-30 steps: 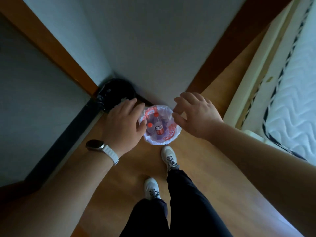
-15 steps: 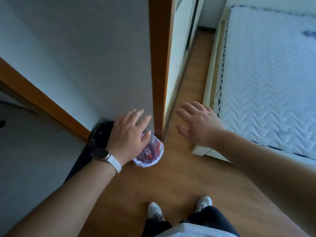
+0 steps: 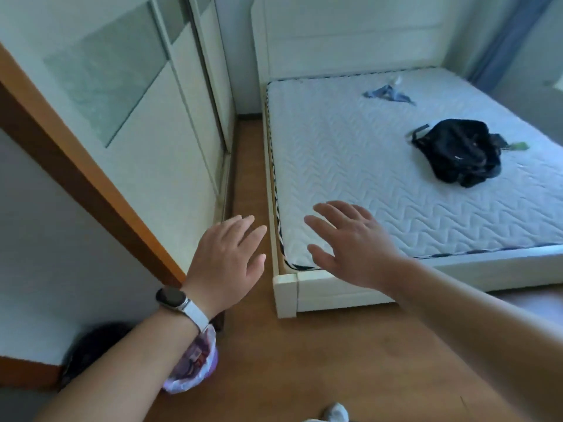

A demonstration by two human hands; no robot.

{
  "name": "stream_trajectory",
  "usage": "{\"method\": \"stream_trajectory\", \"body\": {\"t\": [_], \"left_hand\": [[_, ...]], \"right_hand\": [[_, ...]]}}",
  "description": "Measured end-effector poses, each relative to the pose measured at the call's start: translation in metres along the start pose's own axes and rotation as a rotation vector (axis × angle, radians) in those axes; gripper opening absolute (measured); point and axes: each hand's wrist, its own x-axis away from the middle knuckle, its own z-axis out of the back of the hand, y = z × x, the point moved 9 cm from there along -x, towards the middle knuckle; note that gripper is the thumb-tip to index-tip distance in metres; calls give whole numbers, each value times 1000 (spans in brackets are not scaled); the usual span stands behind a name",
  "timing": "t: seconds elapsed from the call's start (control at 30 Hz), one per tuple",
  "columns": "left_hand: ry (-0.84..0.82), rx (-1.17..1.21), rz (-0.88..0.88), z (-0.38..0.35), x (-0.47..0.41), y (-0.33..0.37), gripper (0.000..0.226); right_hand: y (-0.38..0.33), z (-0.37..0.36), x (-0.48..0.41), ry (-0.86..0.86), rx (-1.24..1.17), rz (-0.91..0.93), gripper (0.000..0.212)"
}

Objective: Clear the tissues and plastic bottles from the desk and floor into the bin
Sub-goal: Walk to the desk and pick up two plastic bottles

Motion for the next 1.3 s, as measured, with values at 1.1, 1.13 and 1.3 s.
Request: {"method": "stream_trajectory", "body": {"t": [1.1, 1.13, 1.3], "left_hand": [[121, 345, -931, -67, -302, 438, 45], [113, 359, -952, -72, -317, 446, 45], [137, 398, -1064, -91, -374, 480, 43]], "right_hand": [[351, 123, 305, 154, 382, -986, 51], [364, 125, 304, 164, 393, -1010, 50], [414, 134, 290, 165, 461, -1087, 52]]}}
